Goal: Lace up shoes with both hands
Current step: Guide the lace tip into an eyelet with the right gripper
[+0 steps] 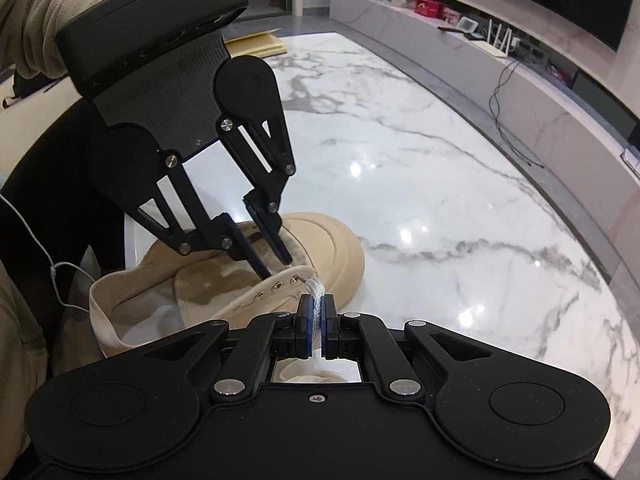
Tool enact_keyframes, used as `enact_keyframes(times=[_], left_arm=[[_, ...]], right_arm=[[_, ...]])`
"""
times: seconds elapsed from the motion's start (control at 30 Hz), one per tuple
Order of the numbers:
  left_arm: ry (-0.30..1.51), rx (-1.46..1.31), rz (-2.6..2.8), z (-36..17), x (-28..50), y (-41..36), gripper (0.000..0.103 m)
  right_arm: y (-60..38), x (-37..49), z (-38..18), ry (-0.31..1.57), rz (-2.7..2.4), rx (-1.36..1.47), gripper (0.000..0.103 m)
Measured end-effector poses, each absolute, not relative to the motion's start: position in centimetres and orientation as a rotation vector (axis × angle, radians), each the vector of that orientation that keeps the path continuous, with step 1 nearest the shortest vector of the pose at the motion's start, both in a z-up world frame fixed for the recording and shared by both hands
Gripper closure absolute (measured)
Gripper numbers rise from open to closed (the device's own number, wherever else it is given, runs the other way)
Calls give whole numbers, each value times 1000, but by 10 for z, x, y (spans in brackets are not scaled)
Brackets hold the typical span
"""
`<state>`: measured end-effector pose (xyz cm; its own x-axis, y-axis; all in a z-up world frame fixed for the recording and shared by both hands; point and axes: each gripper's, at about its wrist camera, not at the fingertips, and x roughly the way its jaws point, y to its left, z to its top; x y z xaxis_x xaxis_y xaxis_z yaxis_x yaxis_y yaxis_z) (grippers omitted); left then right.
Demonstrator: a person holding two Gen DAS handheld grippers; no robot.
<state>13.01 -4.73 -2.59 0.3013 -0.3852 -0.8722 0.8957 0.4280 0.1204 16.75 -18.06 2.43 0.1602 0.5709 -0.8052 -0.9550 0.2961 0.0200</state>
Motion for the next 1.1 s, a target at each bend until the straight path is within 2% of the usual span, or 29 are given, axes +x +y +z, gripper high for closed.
enact_keyframes(times=[1.1], left_arm=[[888, 732, -952, -27, 135, -54, 91]], right_arm=[[-182, 182, 6, 866, 1221, -514, 101]])
